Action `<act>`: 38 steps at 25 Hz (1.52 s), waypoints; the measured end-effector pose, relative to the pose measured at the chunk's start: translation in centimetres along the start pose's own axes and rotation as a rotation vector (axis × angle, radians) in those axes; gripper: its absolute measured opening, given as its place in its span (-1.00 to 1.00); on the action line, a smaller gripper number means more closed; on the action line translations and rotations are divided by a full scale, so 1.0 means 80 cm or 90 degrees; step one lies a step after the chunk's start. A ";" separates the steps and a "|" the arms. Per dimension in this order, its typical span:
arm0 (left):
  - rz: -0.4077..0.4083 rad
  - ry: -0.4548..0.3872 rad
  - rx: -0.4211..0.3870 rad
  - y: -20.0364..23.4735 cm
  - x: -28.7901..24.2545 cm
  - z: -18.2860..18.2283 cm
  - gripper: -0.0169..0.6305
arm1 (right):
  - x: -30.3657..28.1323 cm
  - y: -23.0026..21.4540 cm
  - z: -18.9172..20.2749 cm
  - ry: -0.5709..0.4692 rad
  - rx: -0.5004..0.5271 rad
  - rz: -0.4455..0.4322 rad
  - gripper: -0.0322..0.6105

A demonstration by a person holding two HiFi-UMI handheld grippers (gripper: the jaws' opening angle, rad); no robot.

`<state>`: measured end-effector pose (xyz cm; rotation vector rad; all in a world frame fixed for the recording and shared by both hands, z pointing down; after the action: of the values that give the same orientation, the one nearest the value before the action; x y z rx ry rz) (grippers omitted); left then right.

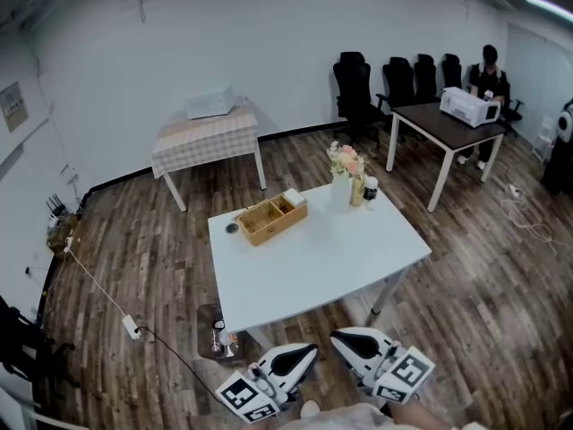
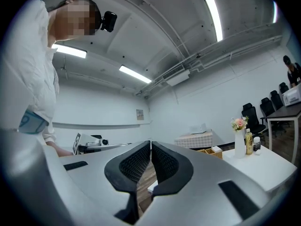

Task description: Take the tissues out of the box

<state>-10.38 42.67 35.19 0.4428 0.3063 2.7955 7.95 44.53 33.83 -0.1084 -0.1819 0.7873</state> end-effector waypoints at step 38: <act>-0.118 0.004 -0.019 0.388 -0.159 -0.049 -0.95 | -0.284 -0.354 -0.002 0.051 -0.019 -0.069 -0.79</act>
<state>-7.92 8.95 35.96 0.3780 0.2900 2.6178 11.97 8.50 35.53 -0.1567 -0.1227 0.6711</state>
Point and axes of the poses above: the fingertips, and each gripper's own axes: x backward along the fingers, y to its left, z out of its underside, the point moved 9 cm from there along x, backward along the fingers, and after that the axes turned 3 degrees about -y, right-handed, at the moved point
